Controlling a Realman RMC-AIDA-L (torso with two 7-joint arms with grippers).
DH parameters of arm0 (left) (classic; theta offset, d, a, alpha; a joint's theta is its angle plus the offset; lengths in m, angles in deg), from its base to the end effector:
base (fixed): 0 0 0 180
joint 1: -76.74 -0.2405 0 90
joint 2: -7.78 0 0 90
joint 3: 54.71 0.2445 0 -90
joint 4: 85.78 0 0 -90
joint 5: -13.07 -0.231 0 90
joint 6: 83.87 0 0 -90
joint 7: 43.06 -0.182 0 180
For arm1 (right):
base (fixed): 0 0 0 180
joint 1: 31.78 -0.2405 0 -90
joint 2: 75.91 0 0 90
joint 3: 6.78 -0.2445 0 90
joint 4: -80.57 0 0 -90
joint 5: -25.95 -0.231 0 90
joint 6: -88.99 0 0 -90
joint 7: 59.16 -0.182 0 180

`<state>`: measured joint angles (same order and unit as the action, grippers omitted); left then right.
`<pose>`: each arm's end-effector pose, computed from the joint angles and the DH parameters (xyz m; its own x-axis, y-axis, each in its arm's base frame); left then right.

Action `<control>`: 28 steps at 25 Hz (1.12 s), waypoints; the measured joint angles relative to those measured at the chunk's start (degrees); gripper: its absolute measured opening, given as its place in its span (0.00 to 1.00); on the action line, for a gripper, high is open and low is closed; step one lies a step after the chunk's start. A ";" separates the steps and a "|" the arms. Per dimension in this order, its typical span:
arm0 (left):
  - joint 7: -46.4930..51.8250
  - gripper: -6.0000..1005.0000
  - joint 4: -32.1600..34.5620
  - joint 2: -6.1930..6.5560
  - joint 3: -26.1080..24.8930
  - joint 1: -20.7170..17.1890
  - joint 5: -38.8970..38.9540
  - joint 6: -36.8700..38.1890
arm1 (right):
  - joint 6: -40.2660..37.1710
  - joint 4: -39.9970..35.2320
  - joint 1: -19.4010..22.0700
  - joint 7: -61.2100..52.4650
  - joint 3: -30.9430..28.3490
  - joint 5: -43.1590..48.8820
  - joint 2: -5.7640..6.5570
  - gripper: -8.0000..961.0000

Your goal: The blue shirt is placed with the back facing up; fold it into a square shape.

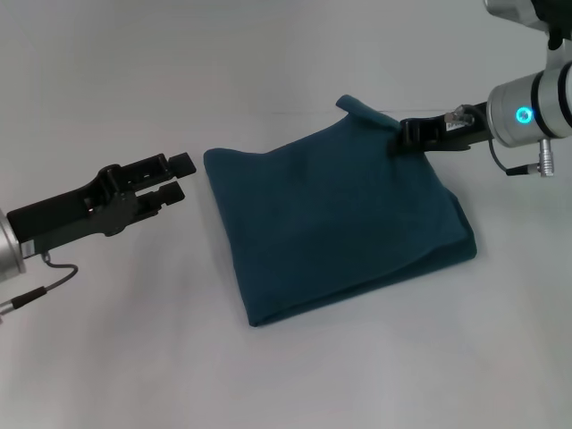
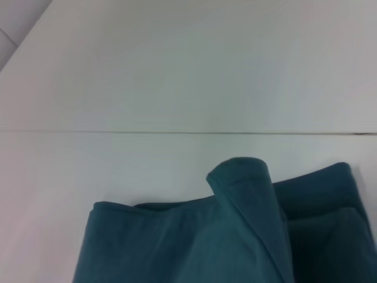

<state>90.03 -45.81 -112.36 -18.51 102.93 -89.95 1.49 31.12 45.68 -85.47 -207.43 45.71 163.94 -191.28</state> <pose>-0.2593 0.3697 0.0080 -0.0773 0.7906 0.6074 0.8863 -0.2245 0.4050 0.1930 0.4941 -0.0300 0.4287 -0.8151 -0.3896 -0.8931 -0.3172 -0.3191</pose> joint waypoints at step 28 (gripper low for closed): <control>0.24 0.66 -0.07 -0.07 0.01 0.56 0.00 -1.25 | 12.28 4.20 -0.36 -2.10 4.10 6.63 -0.84 0.17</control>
<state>90.27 -45.88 -112.43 -18.50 103.49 -89.94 0.23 43.40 49.87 -85.84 -209.53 49.81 170.56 -192.12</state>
